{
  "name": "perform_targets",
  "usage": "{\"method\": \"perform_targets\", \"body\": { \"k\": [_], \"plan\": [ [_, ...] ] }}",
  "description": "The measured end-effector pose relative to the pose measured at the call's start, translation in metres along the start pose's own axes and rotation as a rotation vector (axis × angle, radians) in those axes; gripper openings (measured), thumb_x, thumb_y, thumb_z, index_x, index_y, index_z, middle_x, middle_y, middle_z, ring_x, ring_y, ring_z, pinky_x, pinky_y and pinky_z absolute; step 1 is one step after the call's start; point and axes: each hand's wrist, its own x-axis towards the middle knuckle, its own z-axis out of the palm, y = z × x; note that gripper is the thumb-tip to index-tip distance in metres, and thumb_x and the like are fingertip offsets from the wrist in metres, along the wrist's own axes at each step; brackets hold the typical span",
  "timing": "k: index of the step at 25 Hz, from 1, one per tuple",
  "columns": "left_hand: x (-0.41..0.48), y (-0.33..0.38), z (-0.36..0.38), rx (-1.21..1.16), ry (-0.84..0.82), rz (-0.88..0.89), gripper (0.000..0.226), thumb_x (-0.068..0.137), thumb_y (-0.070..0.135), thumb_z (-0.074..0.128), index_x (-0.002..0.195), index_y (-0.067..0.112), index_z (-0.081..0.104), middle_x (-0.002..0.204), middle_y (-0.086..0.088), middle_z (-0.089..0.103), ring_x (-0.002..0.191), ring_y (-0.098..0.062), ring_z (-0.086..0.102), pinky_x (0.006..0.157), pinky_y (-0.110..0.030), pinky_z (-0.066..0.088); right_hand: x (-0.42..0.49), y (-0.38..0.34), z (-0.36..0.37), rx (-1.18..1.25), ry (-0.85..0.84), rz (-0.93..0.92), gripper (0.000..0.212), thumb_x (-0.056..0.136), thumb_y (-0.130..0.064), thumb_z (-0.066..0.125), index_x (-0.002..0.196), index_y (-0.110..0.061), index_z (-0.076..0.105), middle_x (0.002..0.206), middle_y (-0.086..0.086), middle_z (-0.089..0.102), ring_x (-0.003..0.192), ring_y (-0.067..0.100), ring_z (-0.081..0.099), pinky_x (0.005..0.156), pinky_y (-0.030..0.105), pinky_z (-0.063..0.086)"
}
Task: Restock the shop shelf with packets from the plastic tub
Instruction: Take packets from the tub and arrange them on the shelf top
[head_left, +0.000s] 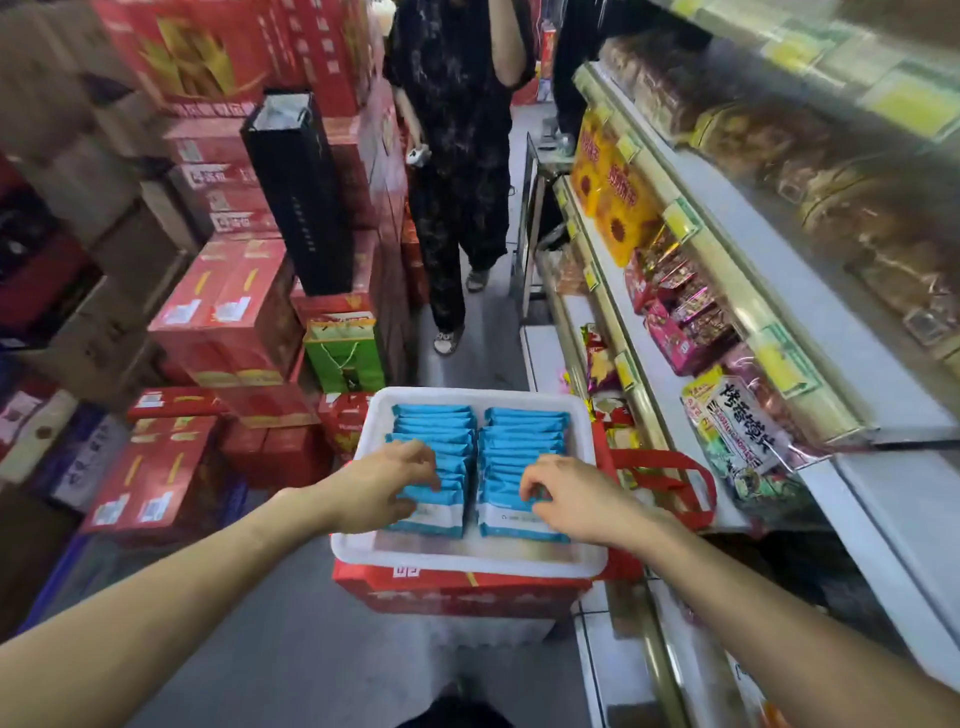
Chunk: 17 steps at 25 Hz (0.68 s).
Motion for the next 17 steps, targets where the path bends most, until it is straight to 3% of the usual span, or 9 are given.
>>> {"method": "perform_targets", "body": {
  "k": [3, 6, 11, 17],
  "plan": [
    [-0.005, -0.008, 0.025, 0.141, 0.015, 0.044, 0.035, 0.089, 0.028, 0.066, 0.124, 0.033, 0.065, 0.139, 0.005, 0.045, 0.126, -0.02, 0.049, 0.104, -0.042, 0.046, -0.003, 0.005, 0.022, -0.063, 0.022, -0.031, 0.022, 0.093, -0.02, 0.059, 0.113, -0.029, 0.063, 0.119, -0.007, 0.051, 0.114, 0.016, 0.053, 0.091, 0.038, 0.049],
    [-0.007, -0.012, 0.03, 0.205, 0.013, 0.036, 0.034, 0.089, 0.031, 0.063, 0.121, 0.04, 0.065, 0.135, 0.008, 0.046, 0.121, -0.019, 0.049, 0.099, -0.04, 0.046, -0.002, 0.006, 0.034, -0.112, 0.026, -0.058, 0.025, 0.095, -0.02, 0.056, 0.116, -0.03, 0.063, 0.118, -0.005, 0.051, 0.116, 0.017, 0.05, 0.093, 0.034, 0.044],
    [-0.001, -0.008, 0.025, 0.132, -0.151, 0.062, 0.039, 0.09, 0.013, 0.055, 0.119, 0.034, 0.069, 0.132, 0.005, 0.054, 0.118, -0.019, 0.058, 0.099, -0.035, 0.049, 0.005, -0.001, 0.039, -0.126, -0.095, -0.043, 0.03, 0.096, -0.017, 0.054, 0.119, -0.029, 0.069, 0.118, -0.004, 0.057, 0.107, 0.021, 0.059, 0.09, 0.037, 0.049],
    [0.007, -0.003, 0.033, 0.113, -0.154, 0.104, 0.049, 0.089, 0.003, 0.051, 0.122, 0.035, 0.068, 0.138, 0.005, 0.059, 0.122, -0.02, 0.059, 0.102, -0.035, 0.05, 0.011, -0.003, 0.04, -0.105, -0.139, -0.055, 0.035, 0.093, -0.004, 0.056, 0.114, -0.026, 0.073, 0.121, -0.002, 0.065, 0.111, 0.02, 0.06, 0.094, 0.035, 0.048]
  ]
}}
